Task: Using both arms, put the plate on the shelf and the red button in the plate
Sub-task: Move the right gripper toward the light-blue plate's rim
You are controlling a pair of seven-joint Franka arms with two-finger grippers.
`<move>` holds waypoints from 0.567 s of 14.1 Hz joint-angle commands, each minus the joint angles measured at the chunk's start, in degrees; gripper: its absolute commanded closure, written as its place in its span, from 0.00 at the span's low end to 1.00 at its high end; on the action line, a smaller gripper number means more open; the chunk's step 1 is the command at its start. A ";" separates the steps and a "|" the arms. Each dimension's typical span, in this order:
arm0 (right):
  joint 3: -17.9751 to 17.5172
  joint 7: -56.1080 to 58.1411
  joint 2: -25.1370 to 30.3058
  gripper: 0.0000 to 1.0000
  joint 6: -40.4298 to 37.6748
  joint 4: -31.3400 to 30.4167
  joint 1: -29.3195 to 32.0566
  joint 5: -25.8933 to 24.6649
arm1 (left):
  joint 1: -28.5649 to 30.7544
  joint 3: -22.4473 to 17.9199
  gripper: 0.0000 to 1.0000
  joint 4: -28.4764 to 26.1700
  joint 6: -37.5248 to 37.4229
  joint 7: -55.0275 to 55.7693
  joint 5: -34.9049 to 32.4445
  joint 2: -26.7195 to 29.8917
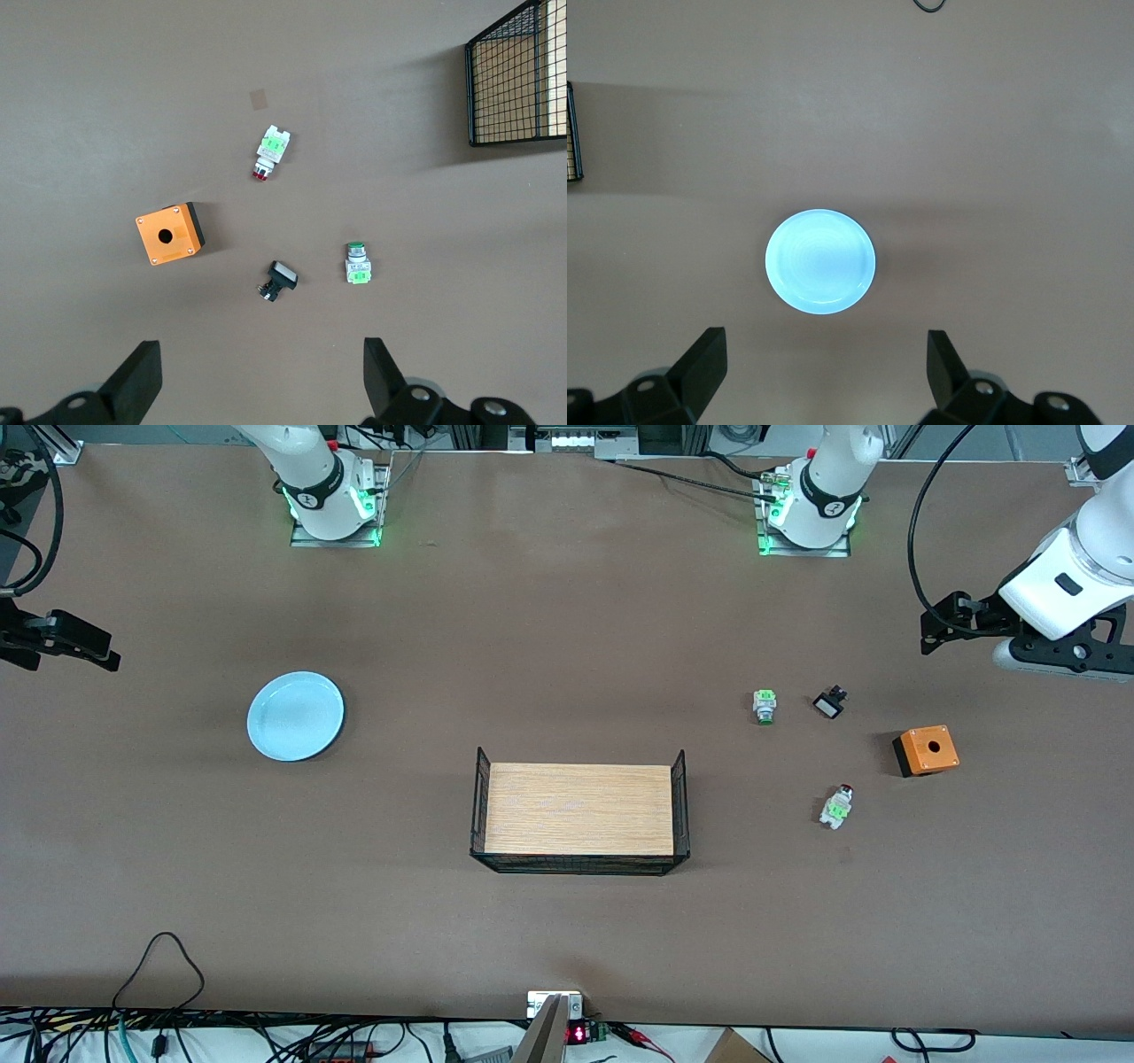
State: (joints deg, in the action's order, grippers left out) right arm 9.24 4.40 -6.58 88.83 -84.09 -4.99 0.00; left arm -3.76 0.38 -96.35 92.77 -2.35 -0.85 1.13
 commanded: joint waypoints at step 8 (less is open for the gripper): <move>-0.01 0.44 -0.62 0.00 1.00 -1.34 0.07 0.09 | -0.11 -0.20 0.00 1.87 -1.45 -0.20 0.32 -0.86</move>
State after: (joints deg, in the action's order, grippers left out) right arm 9.25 4.40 -6.87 89.03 -84.82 -4.94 0.00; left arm -3.76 0.38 -96.33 92.70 -2.35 -0.85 1.12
